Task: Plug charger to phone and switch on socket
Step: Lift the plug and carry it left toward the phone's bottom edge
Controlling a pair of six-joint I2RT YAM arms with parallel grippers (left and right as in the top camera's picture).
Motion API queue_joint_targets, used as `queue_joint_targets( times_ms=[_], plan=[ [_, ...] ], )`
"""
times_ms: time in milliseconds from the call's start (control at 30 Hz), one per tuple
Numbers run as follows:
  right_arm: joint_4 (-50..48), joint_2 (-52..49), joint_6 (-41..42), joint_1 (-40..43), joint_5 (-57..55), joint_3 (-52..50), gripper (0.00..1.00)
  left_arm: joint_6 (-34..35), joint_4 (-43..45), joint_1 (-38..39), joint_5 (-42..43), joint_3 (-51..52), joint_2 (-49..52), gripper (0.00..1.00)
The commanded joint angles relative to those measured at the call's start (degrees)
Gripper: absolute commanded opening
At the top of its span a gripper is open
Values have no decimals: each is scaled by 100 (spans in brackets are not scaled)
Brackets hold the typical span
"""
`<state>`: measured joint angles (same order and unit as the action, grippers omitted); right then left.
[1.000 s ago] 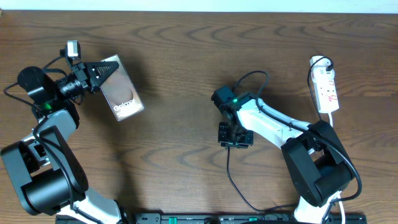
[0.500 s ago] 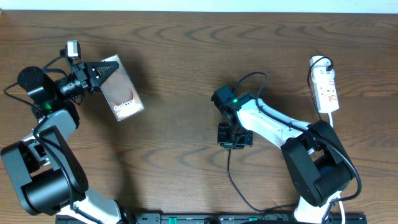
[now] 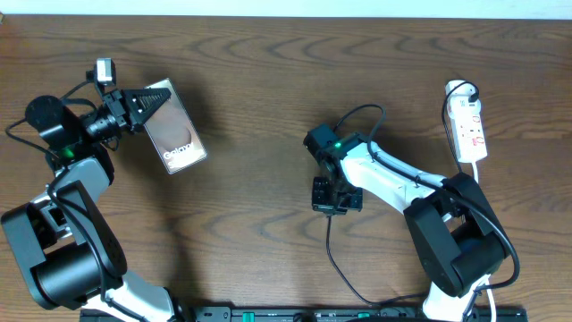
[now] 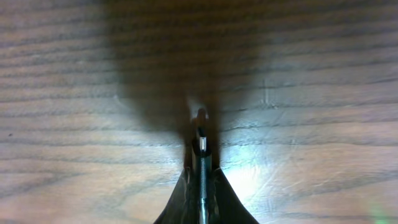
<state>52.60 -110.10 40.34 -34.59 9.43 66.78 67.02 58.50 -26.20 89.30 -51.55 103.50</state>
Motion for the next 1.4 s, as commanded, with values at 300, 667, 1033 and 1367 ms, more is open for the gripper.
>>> queue_joint_targets(
  times_ms=[300, 667, 1033, 1367],
  plan=[
    [-1958, -433, -2402, -22, 3453, -273, 1, -39, 33, 2, 72, -31, -76, 7],
    [-3893, -433, -3681, 9, 6321, -273, 1, -39, 35, 2, 72, -31, -76, 7],
    [-5257, -433, -3853, -2, 6636, -273, 1, -39, 122, 210, 72, -31, -76, 7],
    [-6019, -433, -3460, -20, 6828, -273, 1, -46, 120, 767, 72, -31, -76, 7]
  ],
)
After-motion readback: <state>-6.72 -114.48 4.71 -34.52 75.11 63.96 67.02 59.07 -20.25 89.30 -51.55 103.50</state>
